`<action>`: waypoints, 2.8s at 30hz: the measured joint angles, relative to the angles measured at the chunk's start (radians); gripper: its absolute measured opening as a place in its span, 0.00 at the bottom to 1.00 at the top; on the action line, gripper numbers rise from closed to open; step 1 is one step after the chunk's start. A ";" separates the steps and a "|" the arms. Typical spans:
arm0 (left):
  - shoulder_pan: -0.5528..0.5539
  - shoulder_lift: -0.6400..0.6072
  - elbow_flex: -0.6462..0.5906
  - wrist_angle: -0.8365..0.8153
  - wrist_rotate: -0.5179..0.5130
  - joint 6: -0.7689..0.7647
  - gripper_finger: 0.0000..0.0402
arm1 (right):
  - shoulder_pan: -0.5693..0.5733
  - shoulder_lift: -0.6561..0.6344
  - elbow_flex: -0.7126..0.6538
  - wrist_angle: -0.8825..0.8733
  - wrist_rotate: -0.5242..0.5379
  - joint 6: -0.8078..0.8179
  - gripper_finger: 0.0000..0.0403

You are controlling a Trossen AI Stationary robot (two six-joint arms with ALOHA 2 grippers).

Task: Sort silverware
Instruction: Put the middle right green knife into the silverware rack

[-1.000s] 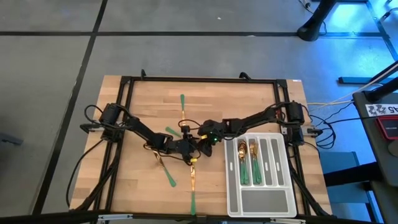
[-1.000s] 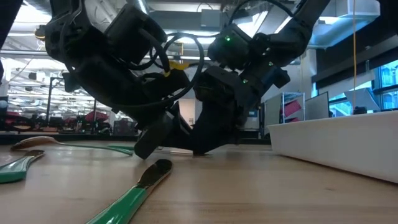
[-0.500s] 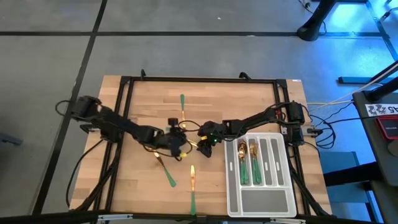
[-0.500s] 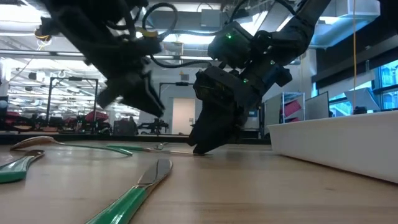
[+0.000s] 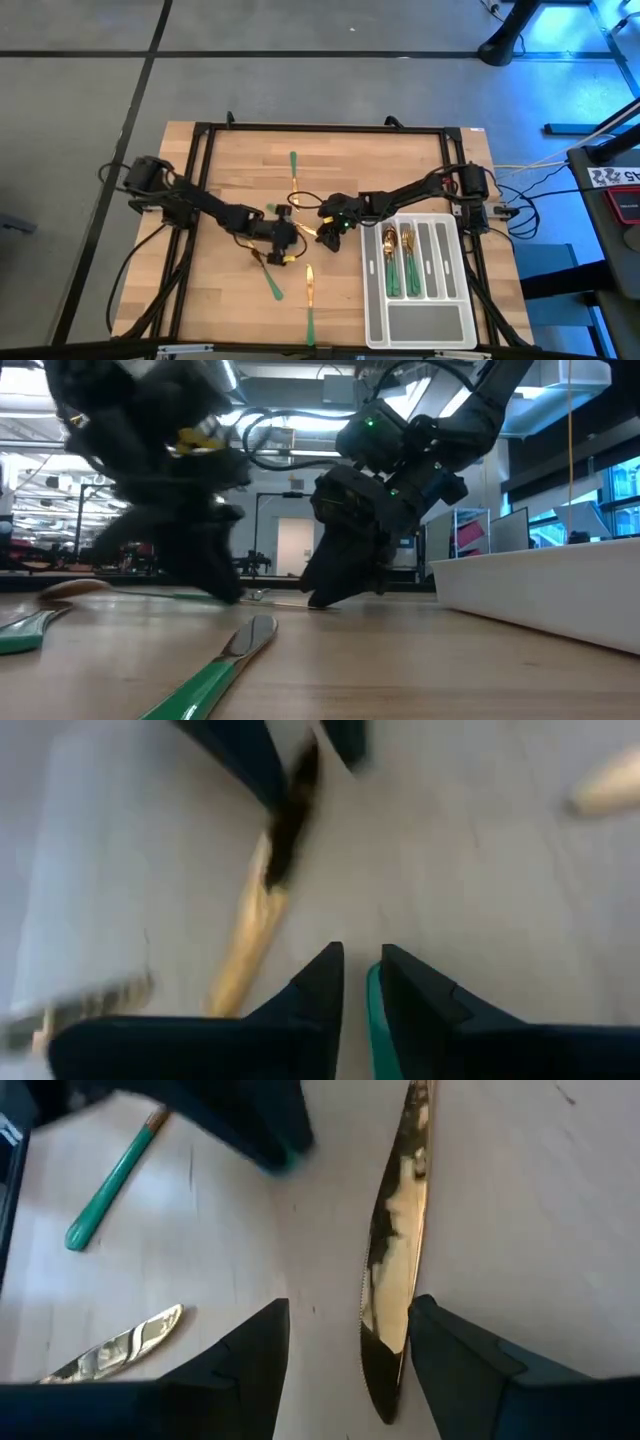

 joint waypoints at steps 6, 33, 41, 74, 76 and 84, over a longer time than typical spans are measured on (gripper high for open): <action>0.065 0.137 0.003 0.198 0.020 0.002 0.04 | 0.000 0.003 0.001 0.039 -0.065 0.020 0.50; 0.056 0.257 0.018 0.375 0.069 -0.057 0.00 | 0.017 0.015 -0.001 0.058 0.087 0.262 0.50; 0.037 0.195 0.017 0.334 0.032 -0.059 0.00 | 0.017 0.019 0.005 0.049 0.112 0.261 0.50; 0.006 0.169 0.018 0.239 0.100 -0.199 0.00 | 0.031 0.028 0.001 0.128 0.080 0.185 0.50; 0.011 0.169 0.018 0.240 0.105 -0.199 0.00 | 0.031 0.029 0.001 0.141 0.063 0.182 0.50; 0.025 0.169 0.017 0.240 0.111 -0.172 0.00 | 0.031 0.029 0.000 0.150 0.060 0.181 0.50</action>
